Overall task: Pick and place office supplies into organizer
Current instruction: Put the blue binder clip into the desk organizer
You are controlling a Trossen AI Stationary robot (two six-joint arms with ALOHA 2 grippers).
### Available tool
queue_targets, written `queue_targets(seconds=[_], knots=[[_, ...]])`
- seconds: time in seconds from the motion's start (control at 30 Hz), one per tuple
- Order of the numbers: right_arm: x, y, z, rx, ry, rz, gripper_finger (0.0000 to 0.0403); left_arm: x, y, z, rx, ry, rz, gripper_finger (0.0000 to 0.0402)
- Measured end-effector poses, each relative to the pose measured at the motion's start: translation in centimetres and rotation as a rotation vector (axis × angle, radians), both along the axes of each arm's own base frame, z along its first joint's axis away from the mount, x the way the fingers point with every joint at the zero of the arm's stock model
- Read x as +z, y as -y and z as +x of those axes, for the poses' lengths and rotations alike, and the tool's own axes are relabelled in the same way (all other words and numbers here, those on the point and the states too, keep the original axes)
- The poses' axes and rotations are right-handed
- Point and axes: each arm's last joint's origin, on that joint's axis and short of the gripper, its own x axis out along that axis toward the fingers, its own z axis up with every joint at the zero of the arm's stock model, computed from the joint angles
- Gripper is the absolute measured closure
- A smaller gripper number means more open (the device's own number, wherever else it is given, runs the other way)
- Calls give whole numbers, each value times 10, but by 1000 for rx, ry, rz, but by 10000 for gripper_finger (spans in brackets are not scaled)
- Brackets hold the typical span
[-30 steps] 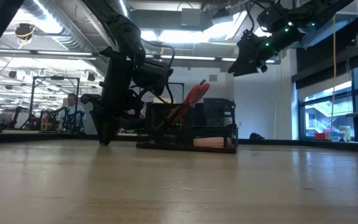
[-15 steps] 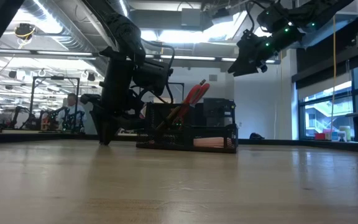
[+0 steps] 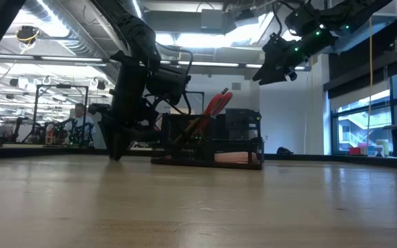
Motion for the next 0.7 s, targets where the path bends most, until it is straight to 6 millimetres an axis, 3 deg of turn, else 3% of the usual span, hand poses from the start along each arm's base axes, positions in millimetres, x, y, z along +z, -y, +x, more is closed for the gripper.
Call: queue_targets(seconds=[0.43,0.7], knots=[[-1,0,0,2,-12,5,175,38,2,-14,45,70,-3,268],[-1,0,0,3,-13,6,175,58,4,-18,-98,98,-16,263]])
